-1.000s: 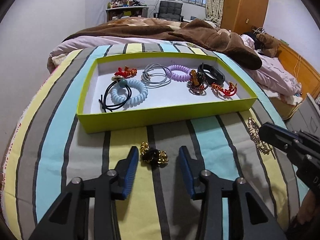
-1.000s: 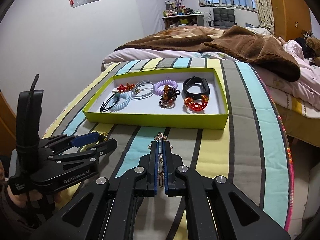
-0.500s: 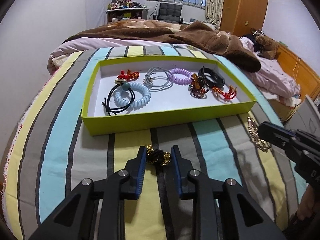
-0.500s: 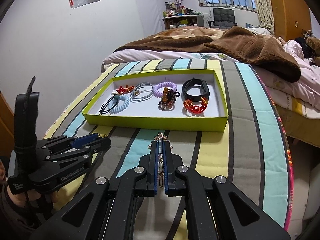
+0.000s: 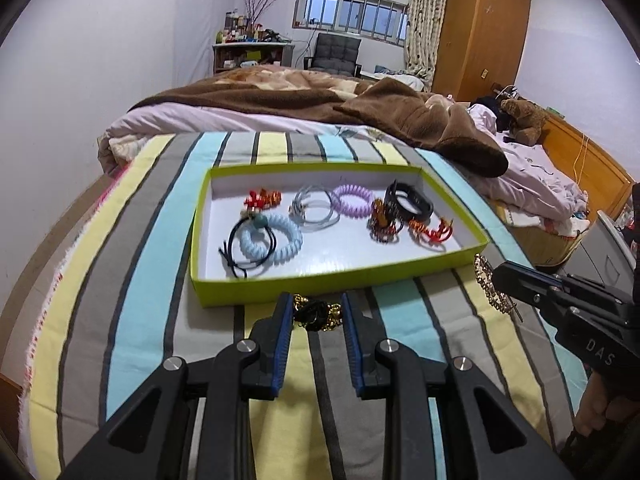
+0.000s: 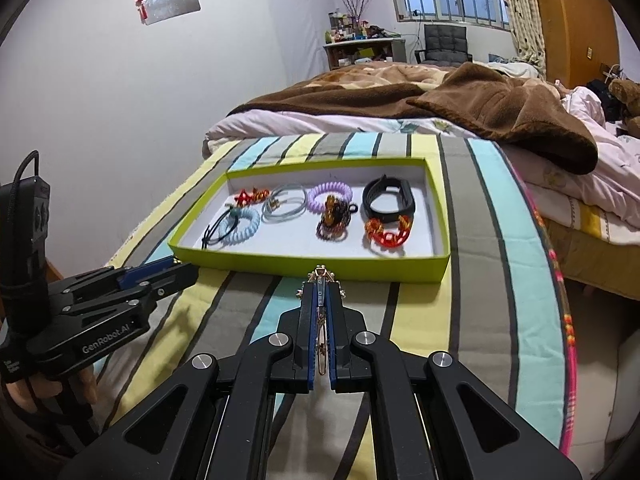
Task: Organize jewelry
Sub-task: 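Carry both clips over the green box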
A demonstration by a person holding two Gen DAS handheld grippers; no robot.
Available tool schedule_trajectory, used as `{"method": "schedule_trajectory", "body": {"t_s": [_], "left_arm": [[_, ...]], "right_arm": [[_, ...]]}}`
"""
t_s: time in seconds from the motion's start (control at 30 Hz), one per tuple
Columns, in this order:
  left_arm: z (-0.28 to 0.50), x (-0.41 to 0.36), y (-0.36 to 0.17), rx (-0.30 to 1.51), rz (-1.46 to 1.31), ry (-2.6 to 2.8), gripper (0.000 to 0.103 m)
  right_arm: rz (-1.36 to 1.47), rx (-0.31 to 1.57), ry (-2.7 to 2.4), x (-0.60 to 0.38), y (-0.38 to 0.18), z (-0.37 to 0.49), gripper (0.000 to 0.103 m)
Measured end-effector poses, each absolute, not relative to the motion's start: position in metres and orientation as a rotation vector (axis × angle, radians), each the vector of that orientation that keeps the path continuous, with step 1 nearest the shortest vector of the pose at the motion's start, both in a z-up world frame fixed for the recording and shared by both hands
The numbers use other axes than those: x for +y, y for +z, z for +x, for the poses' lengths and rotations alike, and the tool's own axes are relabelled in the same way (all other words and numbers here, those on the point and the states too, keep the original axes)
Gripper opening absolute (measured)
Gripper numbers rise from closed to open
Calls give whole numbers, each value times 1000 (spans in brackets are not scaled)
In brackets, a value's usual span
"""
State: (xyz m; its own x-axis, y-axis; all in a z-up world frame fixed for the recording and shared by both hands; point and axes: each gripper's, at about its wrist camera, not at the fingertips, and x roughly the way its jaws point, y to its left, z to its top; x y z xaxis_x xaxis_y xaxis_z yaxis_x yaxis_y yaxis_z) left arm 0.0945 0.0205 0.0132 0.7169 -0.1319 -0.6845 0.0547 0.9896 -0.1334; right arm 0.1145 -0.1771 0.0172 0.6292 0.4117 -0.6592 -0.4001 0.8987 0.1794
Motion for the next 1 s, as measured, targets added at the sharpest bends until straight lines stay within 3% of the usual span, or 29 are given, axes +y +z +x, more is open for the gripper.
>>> {"method": "schedule_trajectory", "body": {"t_s": [0.47,1.0], "left_arm": [[133,15,24,764,-103,-144,26],[175,8,-1,832,-82,-157,26]], "right_arm": [[47,742,441,-187,33,161,4],[-8,840,468,-170,-1,209,4]]}}
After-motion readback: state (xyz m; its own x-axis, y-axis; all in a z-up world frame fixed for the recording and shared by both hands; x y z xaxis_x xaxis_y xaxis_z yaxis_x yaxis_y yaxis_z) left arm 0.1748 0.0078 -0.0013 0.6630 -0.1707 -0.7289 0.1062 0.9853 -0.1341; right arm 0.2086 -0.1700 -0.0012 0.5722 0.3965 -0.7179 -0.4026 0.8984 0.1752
